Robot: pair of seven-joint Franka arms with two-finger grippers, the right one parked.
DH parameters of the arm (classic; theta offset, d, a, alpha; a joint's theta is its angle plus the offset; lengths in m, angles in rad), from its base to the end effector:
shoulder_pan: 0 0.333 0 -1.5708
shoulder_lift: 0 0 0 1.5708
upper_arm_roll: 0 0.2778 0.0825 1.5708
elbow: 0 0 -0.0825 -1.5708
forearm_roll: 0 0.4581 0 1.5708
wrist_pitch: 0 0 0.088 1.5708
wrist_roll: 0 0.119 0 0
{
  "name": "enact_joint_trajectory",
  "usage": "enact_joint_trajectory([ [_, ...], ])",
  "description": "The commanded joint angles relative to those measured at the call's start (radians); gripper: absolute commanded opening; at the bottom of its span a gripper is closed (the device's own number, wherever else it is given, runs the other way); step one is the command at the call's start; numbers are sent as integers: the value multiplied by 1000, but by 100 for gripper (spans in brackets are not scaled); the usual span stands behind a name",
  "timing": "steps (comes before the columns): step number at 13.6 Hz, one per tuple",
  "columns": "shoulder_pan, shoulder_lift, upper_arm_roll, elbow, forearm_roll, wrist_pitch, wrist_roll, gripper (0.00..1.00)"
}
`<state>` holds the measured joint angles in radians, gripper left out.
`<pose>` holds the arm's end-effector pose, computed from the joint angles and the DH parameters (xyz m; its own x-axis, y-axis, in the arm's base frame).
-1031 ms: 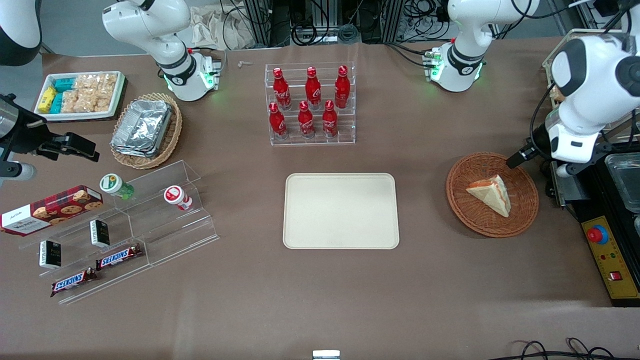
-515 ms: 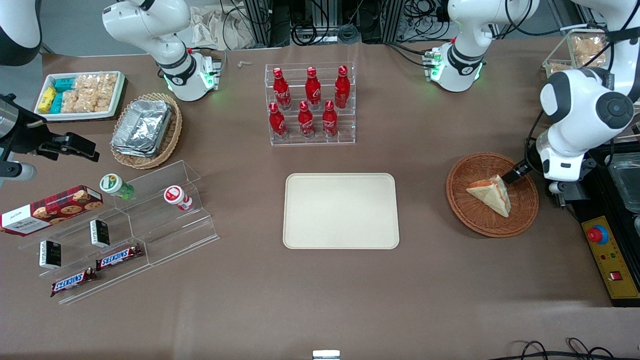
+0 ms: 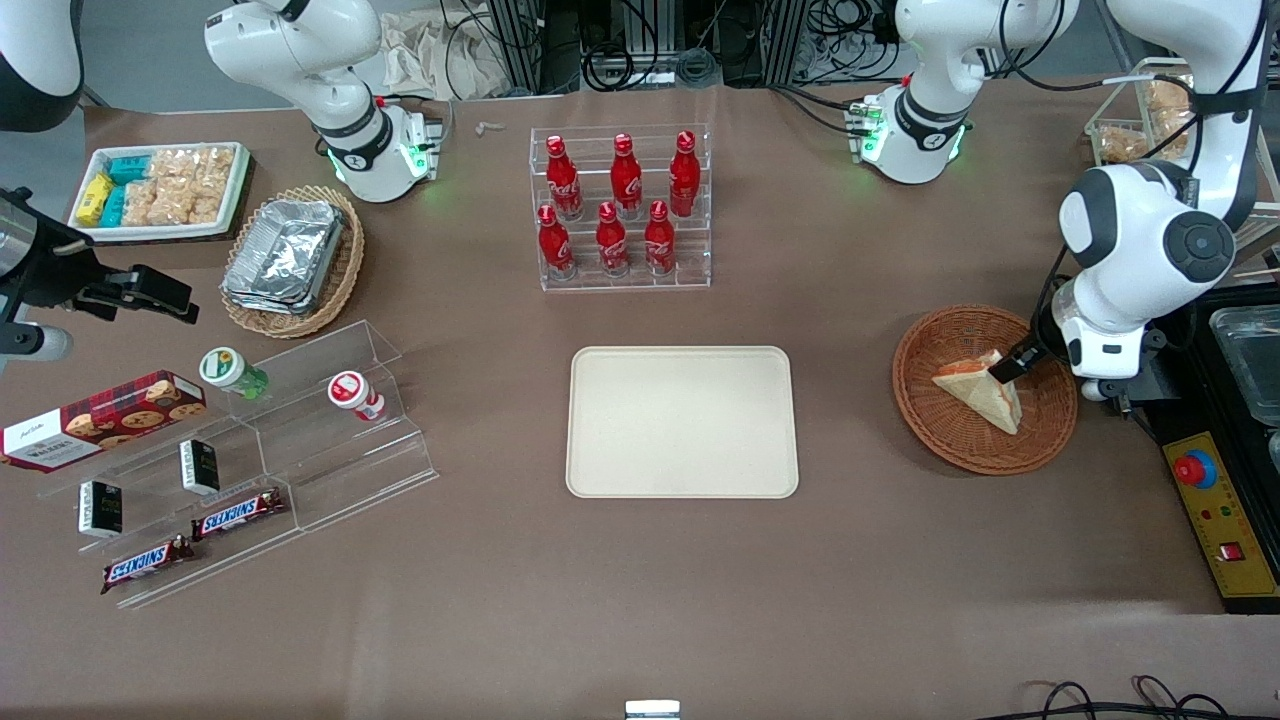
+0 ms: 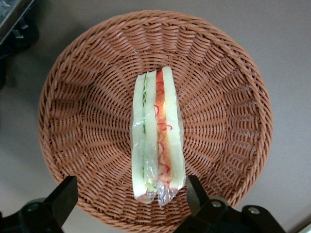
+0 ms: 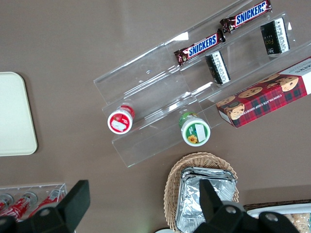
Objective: Place sandwich from basket to tray
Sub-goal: 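Close the left gripper on the wrapped triangular sandwich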
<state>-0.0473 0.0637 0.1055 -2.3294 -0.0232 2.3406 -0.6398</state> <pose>0.5530 0.0324 0.2022 0.7542 0.6550 -0.0473 0.6547 -0.7555 -0.0238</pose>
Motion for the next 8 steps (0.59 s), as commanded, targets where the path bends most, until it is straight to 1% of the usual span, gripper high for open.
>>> enact_joint_trajectory([
  [1, -3, 42, -3, -5, -23, 43, -24, 100],
  [4, -5, 80, -3, -2, -86, 65, -24, 100],
  [8, -5, 128, -3, -1, -92, 104, -23, 100],
])
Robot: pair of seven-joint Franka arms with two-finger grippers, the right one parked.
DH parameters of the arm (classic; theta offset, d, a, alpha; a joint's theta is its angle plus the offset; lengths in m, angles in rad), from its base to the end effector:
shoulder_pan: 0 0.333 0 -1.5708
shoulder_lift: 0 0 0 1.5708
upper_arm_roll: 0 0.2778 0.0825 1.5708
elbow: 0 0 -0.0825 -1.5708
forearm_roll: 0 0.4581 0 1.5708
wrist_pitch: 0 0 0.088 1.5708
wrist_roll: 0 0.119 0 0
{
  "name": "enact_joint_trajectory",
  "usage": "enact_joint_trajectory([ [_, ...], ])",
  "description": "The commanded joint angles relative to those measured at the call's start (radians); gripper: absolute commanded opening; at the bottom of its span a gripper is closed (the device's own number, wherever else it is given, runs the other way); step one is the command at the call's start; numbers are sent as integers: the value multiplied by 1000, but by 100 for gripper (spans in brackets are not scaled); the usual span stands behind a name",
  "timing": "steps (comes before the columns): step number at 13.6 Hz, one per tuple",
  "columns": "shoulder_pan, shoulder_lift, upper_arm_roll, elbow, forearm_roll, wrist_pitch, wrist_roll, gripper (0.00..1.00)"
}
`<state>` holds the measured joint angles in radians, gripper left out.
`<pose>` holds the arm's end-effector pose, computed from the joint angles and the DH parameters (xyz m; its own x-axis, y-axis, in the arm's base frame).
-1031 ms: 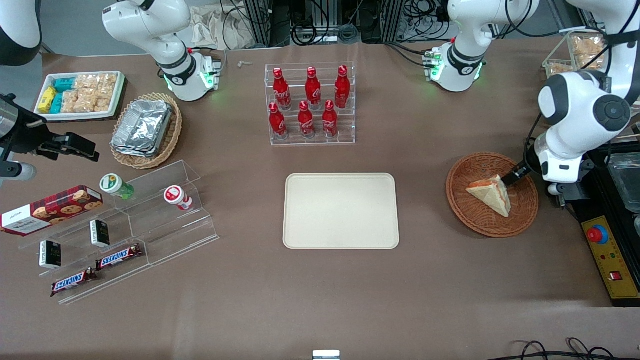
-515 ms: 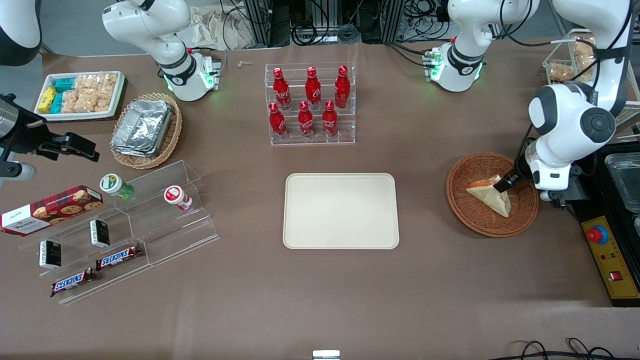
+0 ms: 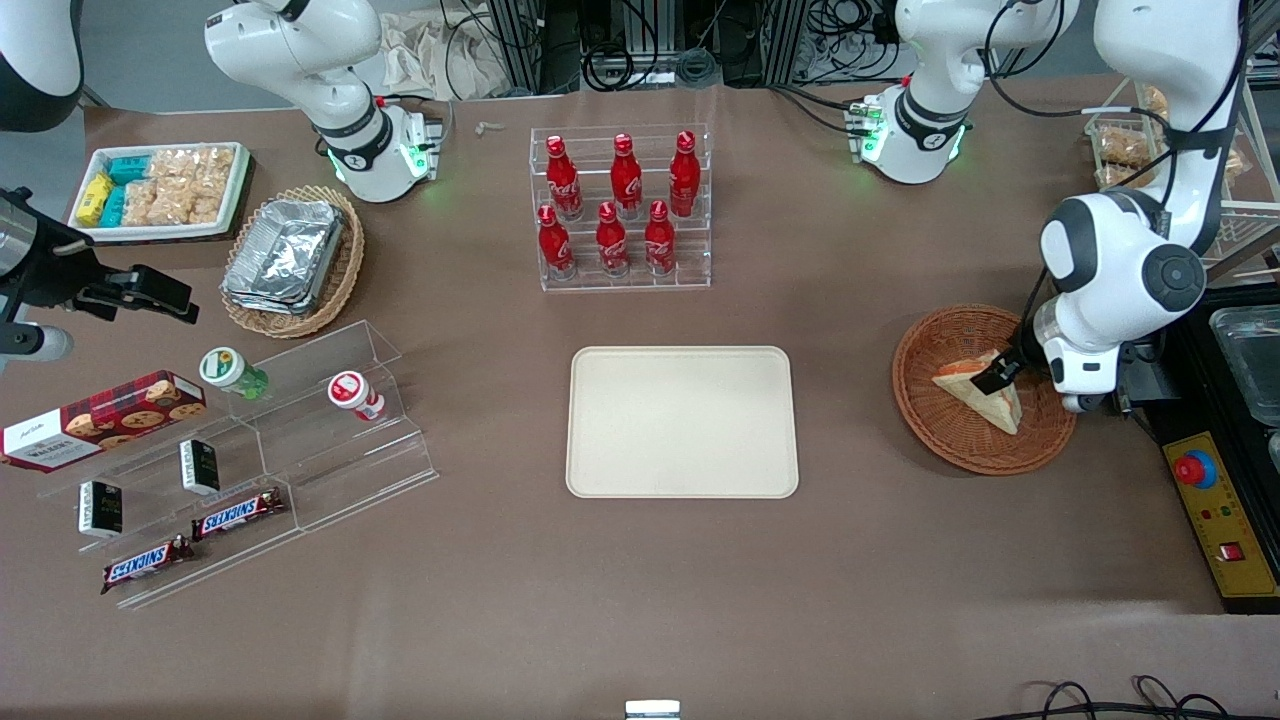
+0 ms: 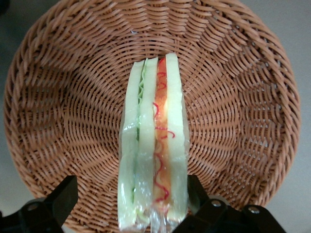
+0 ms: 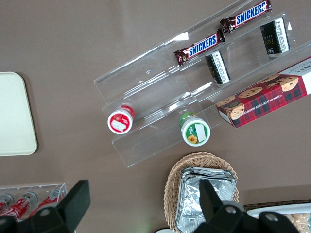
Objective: Place sandwich from basket to tray
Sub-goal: 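Close the left gripper on the wrapped triangular sandwich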
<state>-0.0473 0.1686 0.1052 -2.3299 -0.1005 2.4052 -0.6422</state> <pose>0.5445 0.0325 0.1498 0.7087 0.6984 -0.1002 0.7002 -0.7136 -0.0216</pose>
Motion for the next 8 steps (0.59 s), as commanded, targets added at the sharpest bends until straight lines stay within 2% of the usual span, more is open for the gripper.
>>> enact_joint_trajectory([
  [1, -5, 35, -4, 0, -15, 51, -20, 100],
  [3, -5, 48, -7, 3, -15, 63, -19, 98],
  [5, -5, 55, -18, 6, -15, 72, -20, 82],
  [6, -5, 52, -21, 6, -15, 74, -20, 69],
  [7, -5, 51, -21, 6, -15, 74, -20, 50],
  [8, -5, 49, -21, 6, -15, 74, -19, 26],
])
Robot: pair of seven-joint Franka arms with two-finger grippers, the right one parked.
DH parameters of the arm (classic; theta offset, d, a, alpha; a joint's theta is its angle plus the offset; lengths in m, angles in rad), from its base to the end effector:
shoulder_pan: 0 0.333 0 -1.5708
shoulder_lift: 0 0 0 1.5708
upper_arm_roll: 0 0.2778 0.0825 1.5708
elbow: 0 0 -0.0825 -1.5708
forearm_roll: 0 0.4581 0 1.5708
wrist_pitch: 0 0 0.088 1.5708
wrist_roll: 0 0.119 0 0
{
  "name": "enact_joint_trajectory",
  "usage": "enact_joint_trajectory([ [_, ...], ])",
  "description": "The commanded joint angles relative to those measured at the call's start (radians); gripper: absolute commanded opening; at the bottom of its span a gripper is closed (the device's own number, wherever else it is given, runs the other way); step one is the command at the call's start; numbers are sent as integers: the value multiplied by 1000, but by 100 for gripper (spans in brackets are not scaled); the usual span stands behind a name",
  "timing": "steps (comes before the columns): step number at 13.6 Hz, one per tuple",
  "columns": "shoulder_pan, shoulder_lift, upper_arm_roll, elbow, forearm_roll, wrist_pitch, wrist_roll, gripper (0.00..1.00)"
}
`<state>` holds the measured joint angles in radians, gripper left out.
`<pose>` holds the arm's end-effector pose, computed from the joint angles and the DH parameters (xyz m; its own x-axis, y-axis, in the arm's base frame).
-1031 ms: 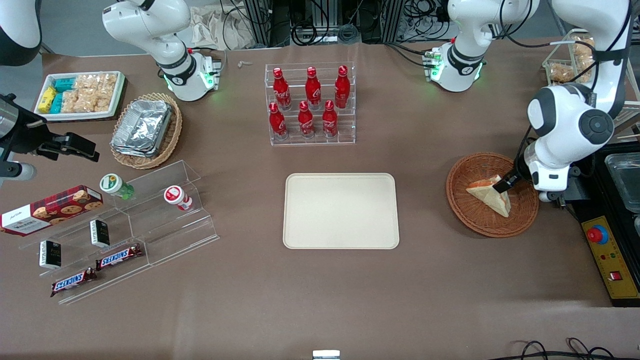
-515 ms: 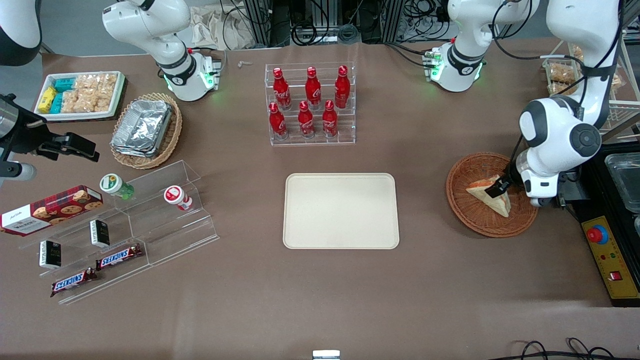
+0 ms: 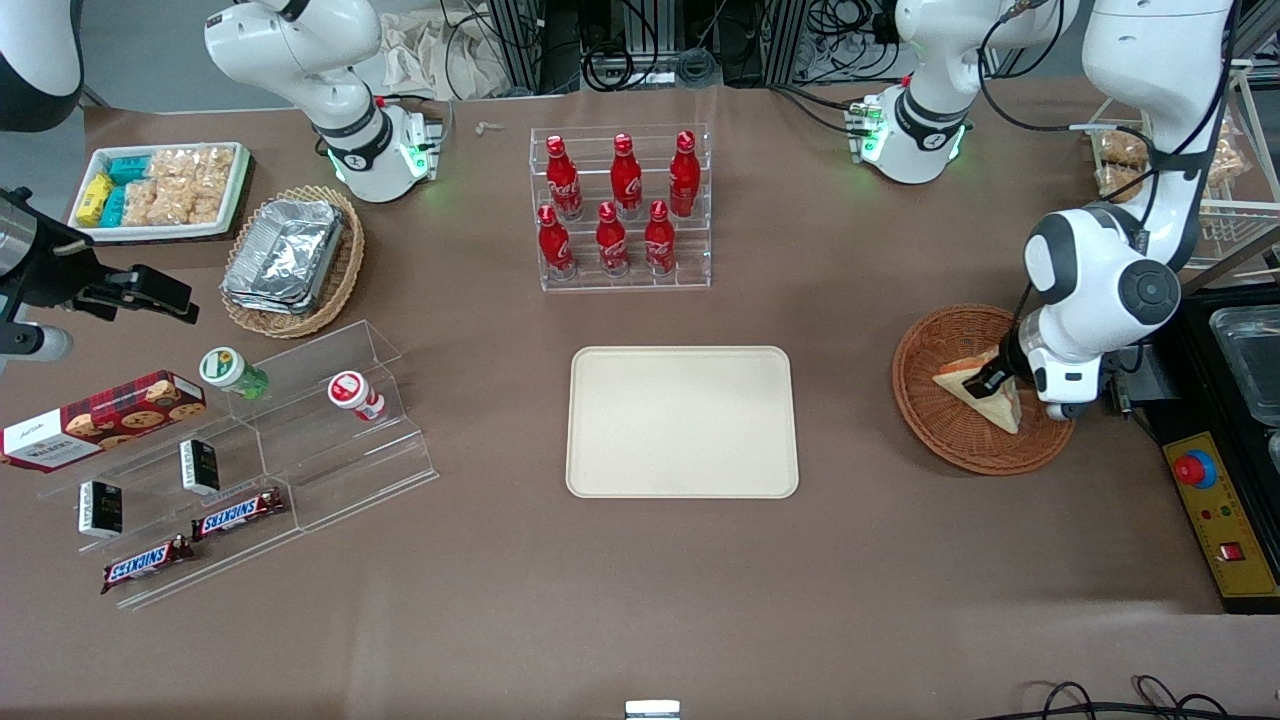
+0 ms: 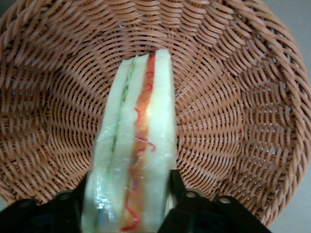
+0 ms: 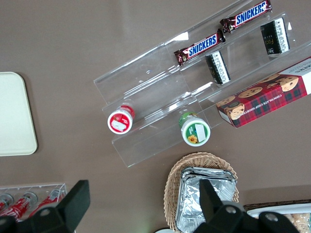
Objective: Place sandwich from basket to tray
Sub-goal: 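Lift the sandwich and carry it with the left gripper toward the cream tray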
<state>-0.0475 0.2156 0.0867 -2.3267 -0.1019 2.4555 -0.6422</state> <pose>0.5436 0.0233 0.1293 0.7198 0.6880 -0.0928 0.6894 -0.7241 -0.0207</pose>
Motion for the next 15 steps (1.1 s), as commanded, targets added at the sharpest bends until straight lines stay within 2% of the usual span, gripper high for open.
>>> enact_joint_trajectory([
  [1, -5, 1, -4, 6, -13, 23, -14, 0],
  [4, -5, -63, -28, 10, -13, -9, -25, 0],
  [7, -5, -200, -60, 15, -4, -157, -8, 0],
  [10, -5, -271, -210, 65, 5, -265, -16, 0],
  [12, -3, -271, -338, 108, 27, -271, -19, 0],
  [15, -3, -268, -453, 118, 76, -271, -13, 0],
])
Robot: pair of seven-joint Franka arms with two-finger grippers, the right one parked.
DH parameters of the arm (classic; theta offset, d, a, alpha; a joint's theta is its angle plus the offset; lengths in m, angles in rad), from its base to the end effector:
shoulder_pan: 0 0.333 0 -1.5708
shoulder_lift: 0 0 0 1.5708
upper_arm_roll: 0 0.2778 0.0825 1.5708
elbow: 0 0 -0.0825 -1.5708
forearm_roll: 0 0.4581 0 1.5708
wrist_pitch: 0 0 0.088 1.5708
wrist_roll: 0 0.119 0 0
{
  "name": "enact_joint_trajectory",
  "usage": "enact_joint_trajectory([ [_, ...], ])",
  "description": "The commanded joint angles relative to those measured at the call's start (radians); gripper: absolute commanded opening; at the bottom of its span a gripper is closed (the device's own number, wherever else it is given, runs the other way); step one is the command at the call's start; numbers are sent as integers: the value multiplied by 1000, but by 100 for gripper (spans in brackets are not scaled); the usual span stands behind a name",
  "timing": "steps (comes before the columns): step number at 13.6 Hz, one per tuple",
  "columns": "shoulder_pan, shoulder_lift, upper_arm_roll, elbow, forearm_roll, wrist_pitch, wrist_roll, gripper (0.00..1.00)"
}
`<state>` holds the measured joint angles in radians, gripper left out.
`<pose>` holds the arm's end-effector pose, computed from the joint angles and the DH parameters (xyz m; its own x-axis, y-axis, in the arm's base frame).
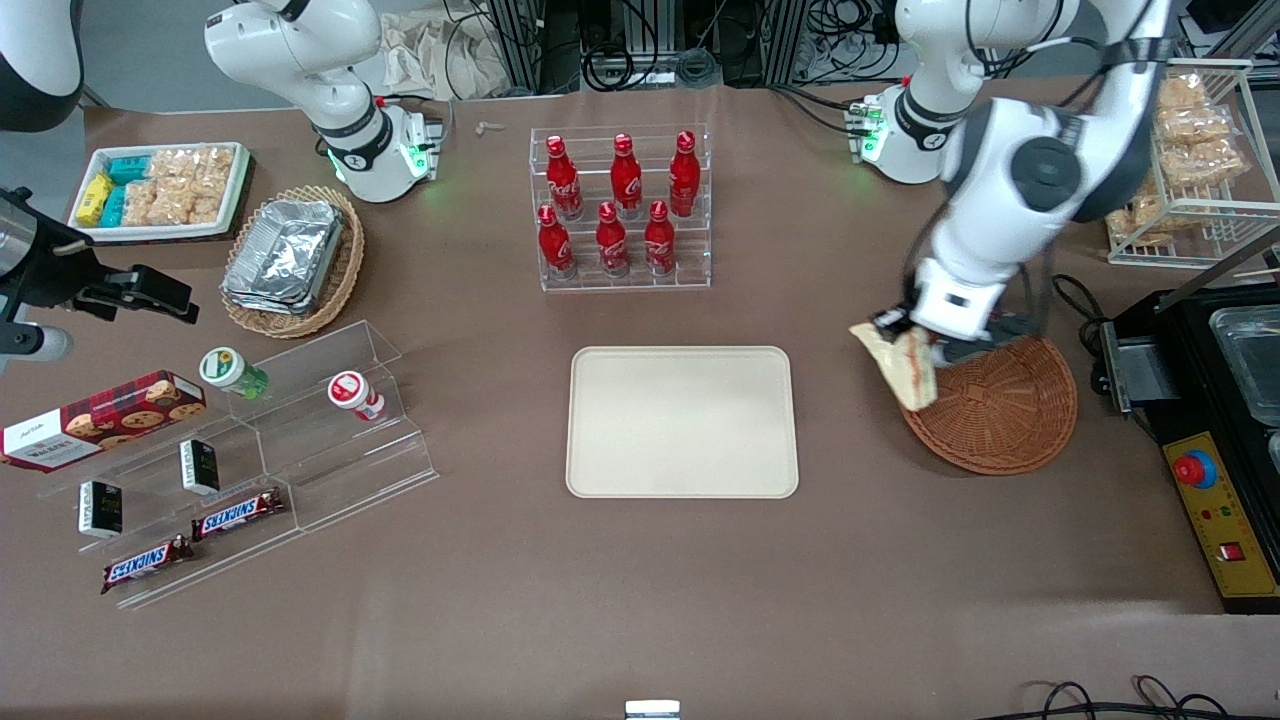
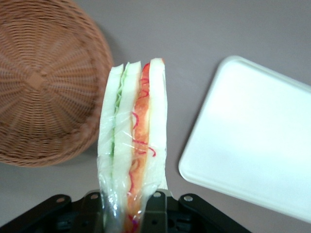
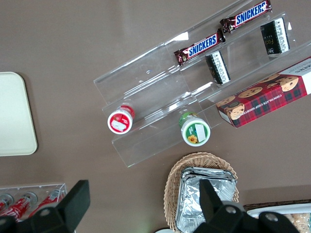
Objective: Place sandwich from basket to tray
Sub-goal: 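Lift the sandwich and carry it with the left gripper toward the cream tray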
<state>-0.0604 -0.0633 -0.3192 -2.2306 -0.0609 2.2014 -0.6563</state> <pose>0.5399 -0.2174 0.3086 0.9516 0.3072 0.0058 0.3067 -0.9508 0.0428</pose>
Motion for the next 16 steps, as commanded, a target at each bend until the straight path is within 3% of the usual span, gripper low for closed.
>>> enact_joint_trajectory([
  [1, 10, 13, -60, 31, 35, -17, 4, 0],
  [5, 8, 100, -181, 120, 44, -17, -13, 0],
  [9, 8, 186, -230, 175, 125, -15, -9, 0],
  [12, 7, 296, -258, 244, 246, -17, -112, 0],
  [16, 7, 425, -274, 314, 320, -12, -149, 0],
])
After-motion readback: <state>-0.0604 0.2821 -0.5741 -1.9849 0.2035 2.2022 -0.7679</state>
